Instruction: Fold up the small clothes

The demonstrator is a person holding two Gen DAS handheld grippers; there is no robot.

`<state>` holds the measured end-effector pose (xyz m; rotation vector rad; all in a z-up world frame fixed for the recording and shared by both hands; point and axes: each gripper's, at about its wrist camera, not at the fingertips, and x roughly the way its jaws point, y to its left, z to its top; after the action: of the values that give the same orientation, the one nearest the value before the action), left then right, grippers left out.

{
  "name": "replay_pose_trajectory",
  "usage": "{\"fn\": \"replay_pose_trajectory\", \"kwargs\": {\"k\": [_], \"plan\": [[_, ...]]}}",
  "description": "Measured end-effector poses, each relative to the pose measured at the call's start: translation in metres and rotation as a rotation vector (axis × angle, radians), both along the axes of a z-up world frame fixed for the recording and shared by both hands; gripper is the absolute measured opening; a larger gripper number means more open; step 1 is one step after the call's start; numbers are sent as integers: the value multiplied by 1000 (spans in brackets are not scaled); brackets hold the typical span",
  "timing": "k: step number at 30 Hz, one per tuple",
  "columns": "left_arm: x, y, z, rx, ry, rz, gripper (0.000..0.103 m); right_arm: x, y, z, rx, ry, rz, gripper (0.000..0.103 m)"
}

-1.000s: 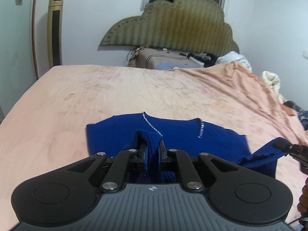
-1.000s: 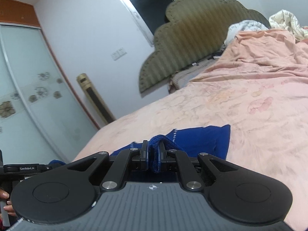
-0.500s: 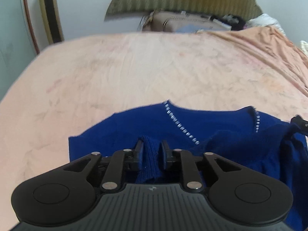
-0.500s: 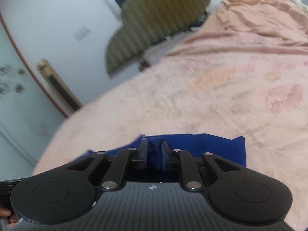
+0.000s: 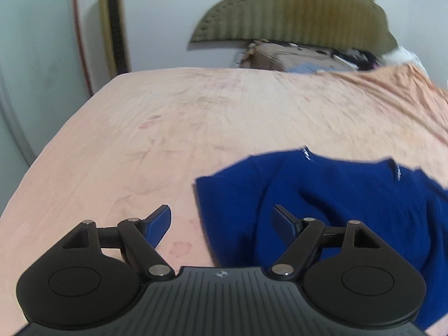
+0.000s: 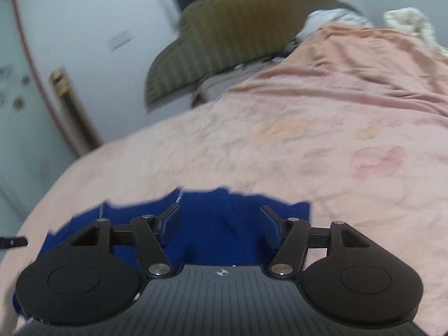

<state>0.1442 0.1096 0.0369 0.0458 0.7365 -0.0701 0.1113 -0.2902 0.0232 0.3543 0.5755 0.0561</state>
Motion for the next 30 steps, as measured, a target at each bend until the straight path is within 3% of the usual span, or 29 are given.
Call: {"fn": "replay_pose_trajectory", "kwargs": {"k": [5,6,9,10,11,13,15,19,26,29,30], "plan": [[-11,-27,-5,53,-23,-97,79,38,19,-12,72,89,231,66],[-13,-29,-7,52,-21,-107,79,44,20,-17,65,105,213,65],[-29,-23,-13,58,-15,-113,79,54,10,-19,-140,139,-83,68],[-37,-17,-13,54,-20,-121,79,46,4,-14,-206,123,-189,67],[-45,-12,-14,48,-25,-131,79,34,-2,-8,-207,80,-228,67],[-62,0,-15,29,-34,-146,79,5,-14,4,-119,-1,-175,76],[-77,12,-16,-11,-48,-172,79,-21,-16,11,-86,-25,-126,87],[-104,27,-25,-87,-74,-245,79,-74,-10,8,-134,15,-50,89],[-109,21,-36,-77,-51,-332,78,-140,-17,-20,68,75,-2,85],[-102,19,-40,-108,-41,-360,58,-151,-14,-28,95,102,10,75],[-98,17,-42,-114,-26,-361,46,-152,-12,-30,93,111,10,66]]}}
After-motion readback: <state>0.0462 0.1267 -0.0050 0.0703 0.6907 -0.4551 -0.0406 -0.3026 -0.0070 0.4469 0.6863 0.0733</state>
